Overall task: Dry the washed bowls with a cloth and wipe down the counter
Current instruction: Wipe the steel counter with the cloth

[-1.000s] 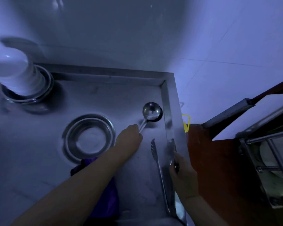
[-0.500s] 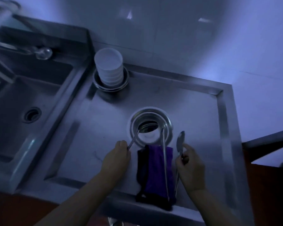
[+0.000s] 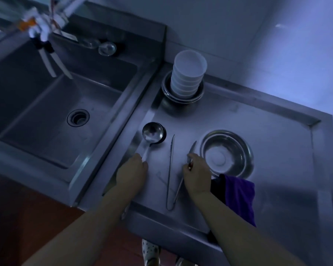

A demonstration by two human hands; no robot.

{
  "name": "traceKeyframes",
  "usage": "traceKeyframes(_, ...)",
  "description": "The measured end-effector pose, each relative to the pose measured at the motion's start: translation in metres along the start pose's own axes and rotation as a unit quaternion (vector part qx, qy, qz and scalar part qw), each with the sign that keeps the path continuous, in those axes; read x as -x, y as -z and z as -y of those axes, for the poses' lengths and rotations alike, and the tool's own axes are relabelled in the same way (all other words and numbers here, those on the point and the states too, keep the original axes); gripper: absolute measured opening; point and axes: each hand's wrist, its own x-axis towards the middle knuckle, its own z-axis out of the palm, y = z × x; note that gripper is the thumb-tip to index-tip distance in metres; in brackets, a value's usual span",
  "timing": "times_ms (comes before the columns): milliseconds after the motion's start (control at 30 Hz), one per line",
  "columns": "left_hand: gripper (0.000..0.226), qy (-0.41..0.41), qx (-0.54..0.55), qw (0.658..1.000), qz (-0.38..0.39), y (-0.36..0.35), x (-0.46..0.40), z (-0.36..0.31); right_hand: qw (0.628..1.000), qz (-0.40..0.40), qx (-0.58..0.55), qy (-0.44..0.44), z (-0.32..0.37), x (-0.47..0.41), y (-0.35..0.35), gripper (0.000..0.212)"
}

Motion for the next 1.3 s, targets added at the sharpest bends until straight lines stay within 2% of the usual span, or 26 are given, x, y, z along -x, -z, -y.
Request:
traceKeyframes(333,0.022,0.005,-0.045,0.999,-0.003,-0.017,-0.032,0.005,0.999,-0.01,0.016,-0.027,0.016,-0.022,-0.044,0.028)
traceKeyframes(433,0.019,-0.034,-0.104,0.994,0.008,-0.021,-0.032,0.005,1.0,-0.004,-0.004,-0.021,0.018,-0.023,-0.046,0.028)
traceKeyframes(500,0.024,-0.041,-0.092,0.995,0.002,-0.02,-0.033,0.004,1.0,0.007,-0.01,-0.006,0.018,-0.02,-0.043,0.032)
traceKeyframes(633,0.023,-0.059,-0.072,0.996,0.006,-0.015,-0.035,-0.001,0.996,0.016,0.069,0.058,0.0,0.004,-0.018,0.04)
traceKeyframes(700,0.026,-0.082,-0.09,0.992,0.015,-0.012,-0.034,-0.003,0.984,-0.034,0.137,0.111,-0.02,0.023,0.004,0.037)
traceKeyframes(767,0.027,-0.098,-0.114,0.988,0.02,-0.009,-0.032,-0.005,0.967,-0.075,0.214,0.117,-0.049,0.045,0.028,0.036)
traceKeyframes(833,0.024,-0.101,-0.12,0.988,0.005,-0.007,-0.027,-0.008,0.958,-0.021,0.282,0.048,-0.078,0.066,0.049,0.053)
traceKeyframes(933,0.02,-0.114,-0.089,0.988,-0.057,-0.005,-0.013,-0.017,0.934,0.083,0.344,-0.055,-0.111,0.083,0.063,0.072)
traceKeyframes(1067,0.027,-0.172,-0.038,0.98,-0.088,-0.009,0.011,-0.036,0.935,0.081,0.329,-0.108,-0.107,0.083,0.041,0.074)
traceKeyframes(1300,0.019,-0.208,-0.035,0.977,-0.044,-0.028,0.041,-0.052,0.948,0.113,0.297,-0.023,-0.054,0.071,-0.02,0.073)
